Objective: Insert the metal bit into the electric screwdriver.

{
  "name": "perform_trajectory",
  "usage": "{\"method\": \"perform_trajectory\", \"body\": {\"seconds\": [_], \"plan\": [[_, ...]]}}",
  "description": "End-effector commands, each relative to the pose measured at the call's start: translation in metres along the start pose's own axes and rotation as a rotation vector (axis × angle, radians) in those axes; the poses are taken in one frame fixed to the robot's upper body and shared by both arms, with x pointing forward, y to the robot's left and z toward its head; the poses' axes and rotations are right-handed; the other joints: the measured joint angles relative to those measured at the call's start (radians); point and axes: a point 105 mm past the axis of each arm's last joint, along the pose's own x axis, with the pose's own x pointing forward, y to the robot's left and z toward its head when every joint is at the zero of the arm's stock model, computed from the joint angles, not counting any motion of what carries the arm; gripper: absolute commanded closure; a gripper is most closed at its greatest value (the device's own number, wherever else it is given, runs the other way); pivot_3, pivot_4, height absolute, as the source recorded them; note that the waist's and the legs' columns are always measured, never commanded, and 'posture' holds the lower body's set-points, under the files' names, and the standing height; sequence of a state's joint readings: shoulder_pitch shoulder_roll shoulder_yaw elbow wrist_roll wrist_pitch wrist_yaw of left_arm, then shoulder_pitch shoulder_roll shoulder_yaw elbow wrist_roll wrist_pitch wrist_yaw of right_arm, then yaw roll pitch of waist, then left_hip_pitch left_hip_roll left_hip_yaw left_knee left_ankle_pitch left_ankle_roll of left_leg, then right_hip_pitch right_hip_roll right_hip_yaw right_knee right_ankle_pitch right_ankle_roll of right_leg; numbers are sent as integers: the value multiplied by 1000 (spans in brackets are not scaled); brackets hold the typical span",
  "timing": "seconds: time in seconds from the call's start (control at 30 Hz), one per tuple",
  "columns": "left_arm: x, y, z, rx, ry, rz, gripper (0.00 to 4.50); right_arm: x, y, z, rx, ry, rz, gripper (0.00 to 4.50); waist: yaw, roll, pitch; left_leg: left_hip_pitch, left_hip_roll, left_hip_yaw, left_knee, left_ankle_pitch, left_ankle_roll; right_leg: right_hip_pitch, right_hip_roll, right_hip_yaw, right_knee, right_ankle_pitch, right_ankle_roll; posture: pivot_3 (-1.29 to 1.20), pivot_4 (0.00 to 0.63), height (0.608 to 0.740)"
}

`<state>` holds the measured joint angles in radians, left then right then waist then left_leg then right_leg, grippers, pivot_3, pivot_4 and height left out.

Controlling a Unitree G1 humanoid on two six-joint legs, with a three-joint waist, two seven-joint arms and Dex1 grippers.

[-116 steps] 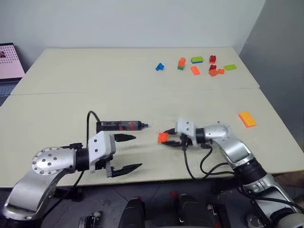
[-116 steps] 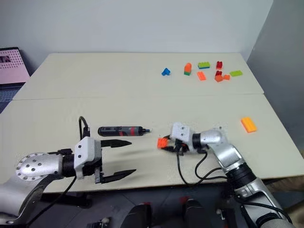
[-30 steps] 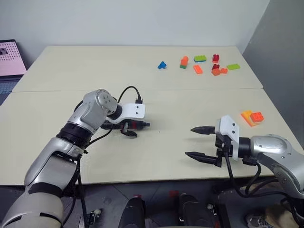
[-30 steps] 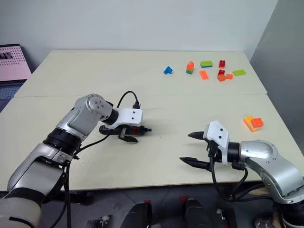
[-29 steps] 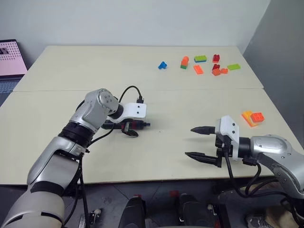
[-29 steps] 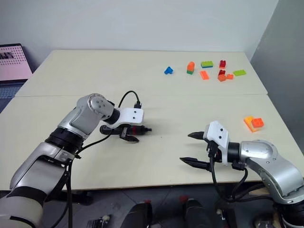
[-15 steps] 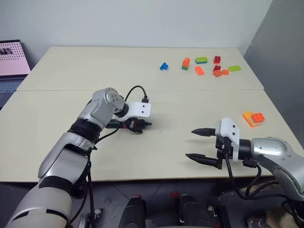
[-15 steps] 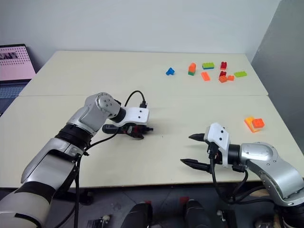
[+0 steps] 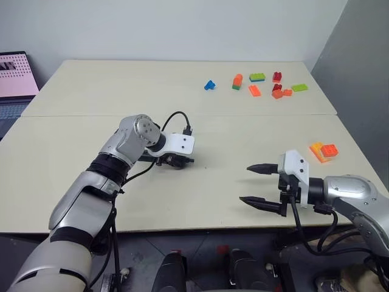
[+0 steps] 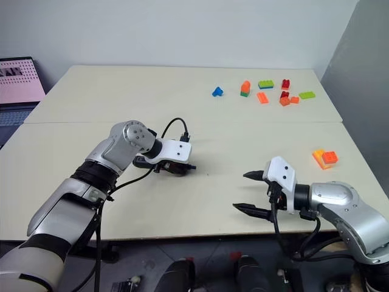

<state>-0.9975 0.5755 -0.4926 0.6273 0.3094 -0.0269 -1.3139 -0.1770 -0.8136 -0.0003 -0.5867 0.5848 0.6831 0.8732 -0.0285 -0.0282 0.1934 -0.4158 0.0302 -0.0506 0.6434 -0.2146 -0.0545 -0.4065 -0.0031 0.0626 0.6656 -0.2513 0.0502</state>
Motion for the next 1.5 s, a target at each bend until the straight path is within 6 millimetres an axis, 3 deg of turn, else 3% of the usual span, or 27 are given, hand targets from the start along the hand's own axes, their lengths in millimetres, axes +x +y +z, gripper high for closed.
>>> {"method": "perform_trajectory", "body": {"seconds": [0.03, 0.17, 0.23, 0.33, 0.47, 0.73, 0.9, 1.1, 1.27, 1.5], "plan": [[-33, 46, 75, -65, -374, 243, 2849, -11, -5, 20, -55, -39, -19, 0, 6, 0, 0, 0, 0, 0, 0, 0, 0, 0, 0, 0, 0, 0, 0, 0, 150, 740], [-64, 69, 126, -202, -689, 403, 2849, -18, -10, 32, -58, -68, -43, 0, 16, -1, 1, -4, -1, -2, 2, 0, 0, -1, -1, -1, -2, 1, 2, 0, 150, 740], [-74, 77, 142, -284, -814, 489, 2849, -21, -15, 39, -64, -87, -62, 0, 11, -1, 1, -4, -1, -1, 1, 0, 0, -1, -1, -1, -2, 1, 2, 0, 150, 740], [-75, 80, 146, -303, -876, 601, 2850, -22, -21, 46, -74, -110, -86, 0, -5, -1, 1, -2, -1, -1, 1, 0, 0, -1, -1, 0, -2, 1, 2, 0, 150, 740], [-67, 68, 145, -400, -1013, 725, 2850, -17, -23, 61, -95, -167, -90, 0, -16, 2, -1, 2, -1, 1, 0, 0, 0, 0, 0, 3, 0, 1, 2, 0, 150, 740], [-51, 46, 125, -553, -1079, 847, 2850, -12, -17, 83, -117, -247, -39, 0, -1, 2, -1, 0, -1, 1, 1, 0, 0, 0, 0, 3, 0, 2, 3, 0, 150, 740], [-43, 33, 111, -591, -1052, 888, 2850, -14, -17, 83, -119, -239, -27, 0, 0, 2, -1, 0, -1, 1, 1, 0, 0, 0, 0, 3, -2, 2, 3, 0, 150, 740], [-24, 3, 79, -686, -957, 895, 2850, -14, -17, 81, -122, -218, -18, 0, -2, 2, -1, 1, -1, 1, 1, 0, 0, 1, 0, 3, -1, 2, 3, 0, 150, 740], [-23, -11, 71, -703, -925, 911, 2851, -15, -18, 79, -127, -198, -9, 0, -2, 3, -2, 2, -1, 2, 1, 0, 0, 2, 0, 3, -1, 2, 3, 0, 150, 740], [-34, -27, 46, -749, -854, 953, 2855, -17, -22, 72, -120, -161, -13, 0, -4, 5, -4, 4, -1, 2, 0, 0, 0, 2, 0, 3, -1, 2, 3, 0, 150, 740]]}}
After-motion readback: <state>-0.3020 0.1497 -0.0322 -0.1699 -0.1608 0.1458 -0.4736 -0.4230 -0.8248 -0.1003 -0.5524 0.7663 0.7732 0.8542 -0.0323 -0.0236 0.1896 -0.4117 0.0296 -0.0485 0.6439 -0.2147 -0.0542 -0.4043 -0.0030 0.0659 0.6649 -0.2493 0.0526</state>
